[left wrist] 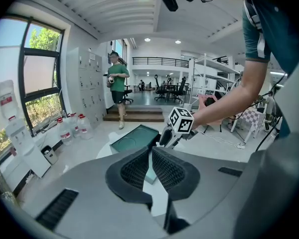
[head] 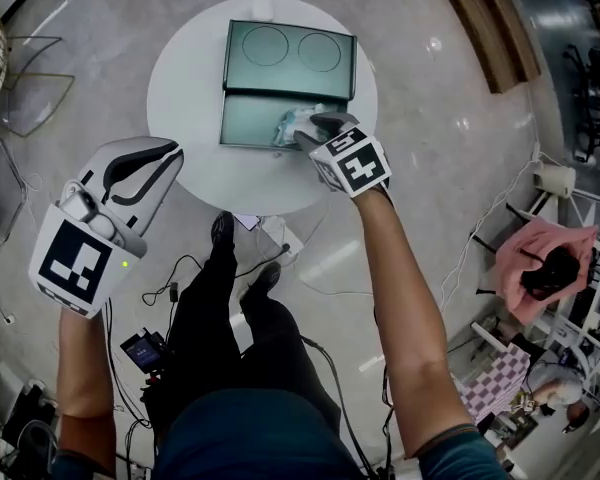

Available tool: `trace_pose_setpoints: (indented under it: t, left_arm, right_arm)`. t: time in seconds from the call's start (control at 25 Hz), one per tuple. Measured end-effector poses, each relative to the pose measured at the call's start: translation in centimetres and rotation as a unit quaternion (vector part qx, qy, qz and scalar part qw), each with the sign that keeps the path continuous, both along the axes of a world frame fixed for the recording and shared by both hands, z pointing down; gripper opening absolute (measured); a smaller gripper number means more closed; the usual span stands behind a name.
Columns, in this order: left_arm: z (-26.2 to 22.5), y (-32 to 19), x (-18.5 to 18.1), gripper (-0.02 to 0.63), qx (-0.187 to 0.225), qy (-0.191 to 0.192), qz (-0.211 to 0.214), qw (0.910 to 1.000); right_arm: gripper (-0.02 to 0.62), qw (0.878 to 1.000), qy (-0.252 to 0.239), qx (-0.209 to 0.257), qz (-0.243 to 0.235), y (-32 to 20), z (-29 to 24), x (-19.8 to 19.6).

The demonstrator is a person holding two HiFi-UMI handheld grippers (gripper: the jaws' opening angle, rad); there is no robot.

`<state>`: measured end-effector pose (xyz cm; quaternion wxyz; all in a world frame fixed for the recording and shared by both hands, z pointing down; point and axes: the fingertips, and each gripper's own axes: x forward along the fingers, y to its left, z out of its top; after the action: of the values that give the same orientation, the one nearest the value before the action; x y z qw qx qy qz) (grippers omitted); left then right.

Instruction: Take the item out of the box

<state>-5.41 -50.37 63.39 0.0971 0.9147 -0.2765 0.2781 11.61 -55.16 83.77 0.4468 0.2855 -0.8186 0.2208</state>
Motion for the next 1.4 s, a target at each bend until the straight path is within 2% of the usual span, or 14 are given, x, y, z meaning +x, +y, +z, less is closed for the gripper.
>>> trace_pose_setpoints:
  t: [0.32,0.52,0.8,1.16,1.4]
  left_arm:
    - [1.7,0.0,-1.6,0.038,-0.017,-0.005,-0.022,0.9996]
    - [1.6,0.5,-2.7,0.038,-0.006,-0.004,-0.021,0.9997]
    - [0.4,0.0,-2.3,0.038,0.003,-0.006,-0.020,0.9998]
    - [-2.4,0.4,-1.6,0.038,0.023,-0.007,-0.007,0.9997]
    - [-5.3,1.3,-1.0,0.038,0.042,0.000,-0.001,0.9991]
  right_arm:
    - [0.156,0.994,0.090,-0.014,-0.056,-0.7,3.8,0.1]
    - [0.053,0.987,0.136,-0.018,-0.079,-0.1,4.5,-0.5]
    - [0.038,0.992,0.110,-0.023,-0.054,-0.1,3.3,-0.6]
    - [0.038,0.997,0.067,0.037,-0.007,-0.7,-4.1,-0.9]
    - [0.038,0.996,0.020,0.076,0.044,0.5,-10.5,-0.7]
